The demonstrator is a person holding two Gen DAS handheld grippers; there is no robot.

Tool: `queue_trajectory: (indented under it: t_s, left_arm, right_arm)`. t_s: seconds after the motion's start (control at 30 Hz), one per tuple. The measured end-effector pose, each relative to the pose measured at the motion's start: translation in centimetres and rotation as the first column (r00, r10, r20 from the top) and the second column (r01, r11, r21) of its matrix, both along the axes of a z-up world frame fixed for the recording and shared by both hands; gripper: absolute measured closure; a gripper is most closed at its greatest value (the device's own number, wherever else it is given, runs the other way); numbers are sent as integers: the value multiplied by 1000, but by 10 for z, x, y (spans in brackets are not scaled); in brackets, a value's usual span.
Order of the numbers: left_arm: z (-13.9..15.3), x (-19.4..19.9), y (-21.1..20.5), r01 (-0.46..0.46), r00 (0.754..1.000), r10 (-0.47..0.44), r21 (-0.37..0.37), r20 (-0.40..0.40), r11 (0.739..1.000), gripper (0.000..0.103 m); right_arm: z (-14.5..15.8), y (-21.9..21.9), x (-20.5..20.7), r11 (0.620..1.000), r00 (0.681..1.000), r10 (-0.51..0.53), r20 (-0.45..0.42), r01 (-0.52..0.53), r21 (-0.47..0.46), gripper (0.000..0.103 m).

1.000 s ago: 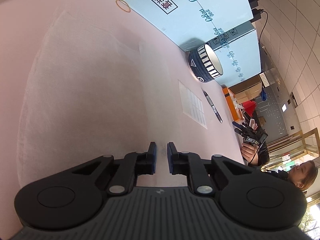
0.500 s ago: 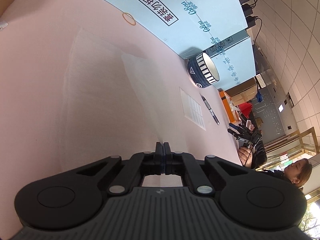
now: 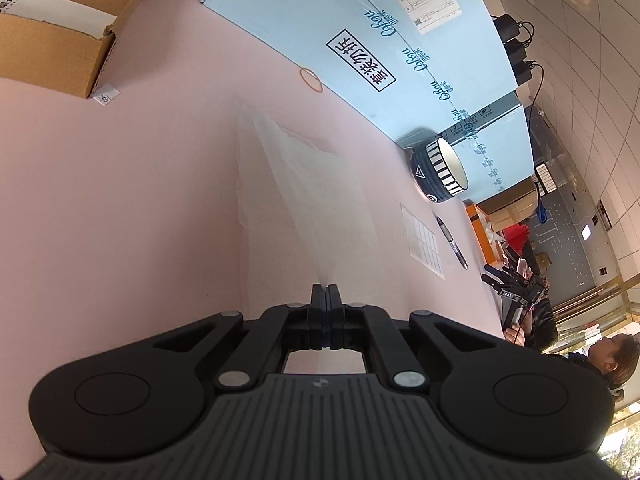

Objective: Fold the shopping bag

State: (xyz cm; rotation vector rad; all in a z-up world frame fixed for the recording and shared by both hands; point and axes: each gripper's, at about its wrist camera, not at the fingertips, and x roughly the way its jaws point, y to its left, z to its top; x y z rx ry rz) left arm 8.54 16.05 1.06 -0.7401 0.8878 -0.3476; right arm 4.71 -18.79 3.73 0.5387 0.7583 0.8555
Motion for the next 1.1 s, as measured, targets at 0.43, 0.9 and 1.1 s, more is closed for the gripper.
queue_trajectory:
  t_s: [0.43, 0.9, 1.1]
  left_arm:
    - [-10, -3, 13, -4, 999, 4, 23, -34, 1000, 103]
    - [16, -19, 33, -96, 995, 94, 96, 25, 991, 83]
    - [46, -2, 4, -14, 981, -18, 165, 194, 986, 83]
  right_arm:
    - [6, 6, -5, 1000, 1000, 0, 22, 0, -5, 47]
    - [36, 14, -7, 980, 965, -10, 263, 62, -189, 65]
    - [44, 57, 22, 947, 913, 111, 392, 22, -320, 84]
